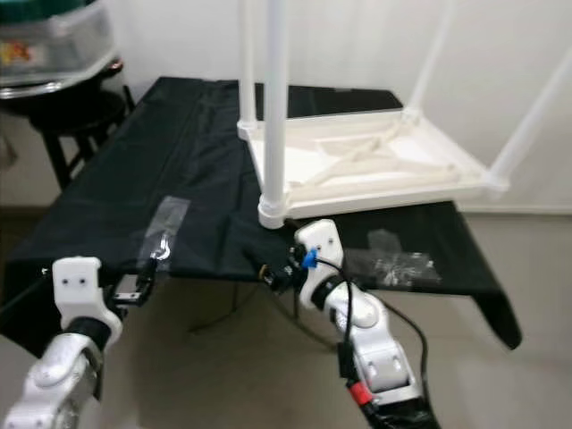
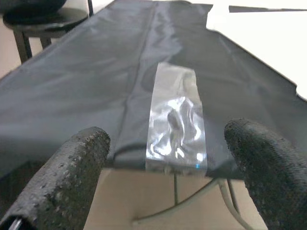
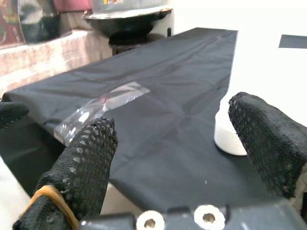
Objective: Building children table
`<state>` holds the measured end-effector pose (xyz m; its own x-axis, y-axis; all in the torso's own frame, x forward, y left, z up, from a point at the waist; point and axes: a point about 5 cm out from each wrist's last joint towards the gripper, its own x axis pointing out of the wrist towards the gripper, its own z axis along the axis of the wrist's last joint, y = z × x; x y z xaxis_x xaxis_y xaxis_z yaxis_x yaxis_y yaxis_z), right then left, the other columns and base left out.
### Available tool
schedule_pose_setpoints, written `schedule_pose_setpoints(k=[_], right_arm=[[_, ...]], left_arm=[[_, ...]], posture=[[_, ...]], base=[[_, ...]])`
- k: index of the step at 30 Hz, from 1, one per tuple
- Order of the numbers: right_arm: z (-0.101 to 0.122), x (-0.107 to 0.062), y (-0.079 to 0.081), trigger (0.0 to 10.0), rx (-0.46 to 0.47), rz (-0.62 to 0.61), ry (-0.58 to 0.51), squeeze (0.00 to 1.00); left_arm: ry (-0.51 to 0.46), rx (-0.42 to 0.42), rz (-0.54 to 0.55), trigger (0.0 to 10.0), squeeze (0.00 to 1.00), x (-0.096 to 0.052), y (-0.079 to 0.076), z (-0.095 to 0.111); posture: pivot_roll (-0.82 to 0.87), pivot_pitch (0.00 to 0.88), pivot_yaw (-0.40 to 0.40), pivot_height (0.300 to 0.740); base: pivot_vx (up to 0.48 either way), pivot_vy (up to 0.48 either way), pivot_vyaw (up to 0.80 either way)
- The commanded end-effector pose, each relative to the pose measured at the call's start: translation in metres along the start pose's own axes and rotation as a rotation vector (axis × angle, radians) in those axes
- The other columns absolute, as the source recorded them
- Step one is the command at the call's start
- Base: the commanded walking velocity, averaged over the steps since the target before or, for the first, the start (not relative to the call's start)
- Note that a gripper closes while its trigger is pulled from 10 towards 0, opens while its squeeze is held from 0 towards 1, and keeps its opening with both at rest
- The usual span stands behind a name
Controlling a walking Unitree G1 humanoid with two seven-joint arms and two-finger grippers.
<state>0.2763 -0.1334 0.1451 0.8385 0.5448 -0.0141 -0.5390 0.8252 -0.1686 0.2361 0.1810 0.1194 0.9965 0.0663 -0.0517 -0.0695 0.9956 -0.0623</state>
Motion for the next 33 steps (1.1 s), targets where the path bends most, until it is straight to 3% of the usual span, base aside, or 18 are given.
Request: schedule_pose_setpoints(k=[1,9,13,17,21,27,30,33], right_arm=[[-0.008,-0.008,-0.001,10.0,0.028,-0.035,0.036,0.00],[-0.011,-0.026,0.006,10.0,0.130,-0.021,0.021,0.00],[-0.010,-0.032,-0.002,10.0,0.178,-0.093,0.008,0.00],[-0.008,-0.037,-0.014,10.0,0.238,-0.187,0.001,0.00],[-0.007,-0.038,-0.017,10.0,0.214,-0.196,0.000,0.00],[0.002,-0.038,0.000,10.0,0.187,0.015,-0.011,0.00],[0.013,-0.052,0.008,10.0,0.107,0.340,0.008,0.00],[0.015,-0.057,0.007,10.0,0.080,0.406,0.026,0.00]], left_arm=[[-0.009,-0.016,-0.021,10.0,0.00,-0.001,-0.002,0.002],[0.002,-0.013,-0.046,10.0,0.00,-0.005,0.004,0.001],[0.009,-0.006,-0.056,10.0,0.00,-0.006,0.005,0.000],[0.011,-0.008,-0.054,10.0,0.00,-0.007,0.008,0.000],[0.012,-0.011,-0.053,10.0,0.00,-0.007,0.009,-0.001],[-0.006,-0.029,-0.001,10.0,0.00,-0.006,0.013,0.001],[0.002,-0.033,0.040,10.0,0.00,-0.007,0.018,0.001],[0.003,-0.033,0.046,10.0,0.00,-0.007,0.018,0.001]], posture=[[-0.04,0.050,-0.033,0.740],[-0.05,0.057,-0.030,0.740],[-0.05,0.062,-0.027,0.740],[-0.06,0.069,-0.024,0.740],[-0.06,0.069,-0.024,0.740],[-0.06,0.075,-0.026,0.740],[-0.06,0.080,-0.025,0.740],[-0.06,0.080,-0.025,0.740]], base=[[0.341,0.000,0.00],[0.343,0.000,0.00],[0.366,0.000,0.00],[0.375,0.000,-0.80],[0.375,0.000,-0.20],[0.234,0.000,0.00],[0.000,0.000,0.00],[0.000,0.000,0.00]])
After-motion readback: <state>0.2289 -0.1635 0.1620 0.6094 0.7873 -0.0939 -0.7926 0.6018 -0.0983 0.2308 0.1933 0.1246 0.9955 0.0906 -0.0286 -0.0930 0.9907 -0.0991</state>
